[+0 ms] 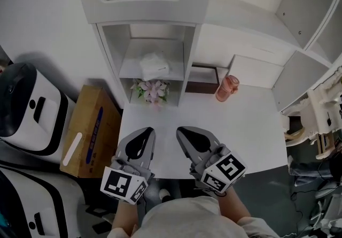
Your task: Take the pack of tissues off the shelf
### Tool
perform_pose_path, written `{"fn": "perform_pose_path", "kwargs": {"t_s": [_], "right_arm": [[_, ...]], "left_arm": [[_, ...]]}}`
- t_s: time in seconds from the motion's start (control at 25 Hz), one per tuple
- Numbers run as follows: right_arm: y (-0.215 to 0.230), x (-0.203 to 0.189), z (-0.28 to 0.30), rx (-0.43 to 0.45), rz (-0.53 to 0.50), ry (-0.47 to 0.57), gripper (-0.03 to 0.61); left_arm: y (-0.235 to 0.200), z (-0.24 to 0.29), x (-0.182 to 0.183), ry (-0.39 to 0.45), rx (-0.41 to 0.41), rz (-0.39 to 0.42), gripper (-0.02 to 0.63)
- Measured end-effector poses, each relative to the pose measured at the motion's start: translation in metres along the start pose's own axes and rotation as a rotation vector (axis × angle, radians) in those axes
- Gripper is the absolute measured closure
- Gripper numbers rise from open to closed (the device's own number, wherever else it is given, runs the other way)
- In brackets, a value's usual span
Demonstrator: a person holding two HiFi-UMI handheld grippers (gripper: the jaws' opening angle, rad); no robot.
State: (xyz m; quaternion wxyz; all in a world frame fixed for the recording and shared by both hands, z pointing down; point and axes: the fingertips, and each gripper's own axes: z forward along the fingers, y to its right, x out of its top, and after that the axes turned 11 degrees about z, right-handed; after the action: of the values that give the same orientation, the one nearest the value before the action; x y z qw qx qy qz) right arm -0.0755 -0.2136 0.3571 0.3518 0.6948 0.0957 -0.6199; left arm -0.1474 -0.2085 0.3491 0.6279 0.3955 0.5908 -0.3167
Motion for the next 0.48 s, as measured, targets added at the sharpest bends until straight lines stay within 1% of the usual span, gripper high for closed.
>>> {"fn": "perform_pose_path", "kwargs": {"t_s": [0.48], "right_arm": [[0.036, 0.016, 0.024, 0.076, -0.004, -0.035, 0.575]], "left_arm": [[-0.019, 0.037, -0.004, -0.019, 0.103, -0.007, 0.612]]}}
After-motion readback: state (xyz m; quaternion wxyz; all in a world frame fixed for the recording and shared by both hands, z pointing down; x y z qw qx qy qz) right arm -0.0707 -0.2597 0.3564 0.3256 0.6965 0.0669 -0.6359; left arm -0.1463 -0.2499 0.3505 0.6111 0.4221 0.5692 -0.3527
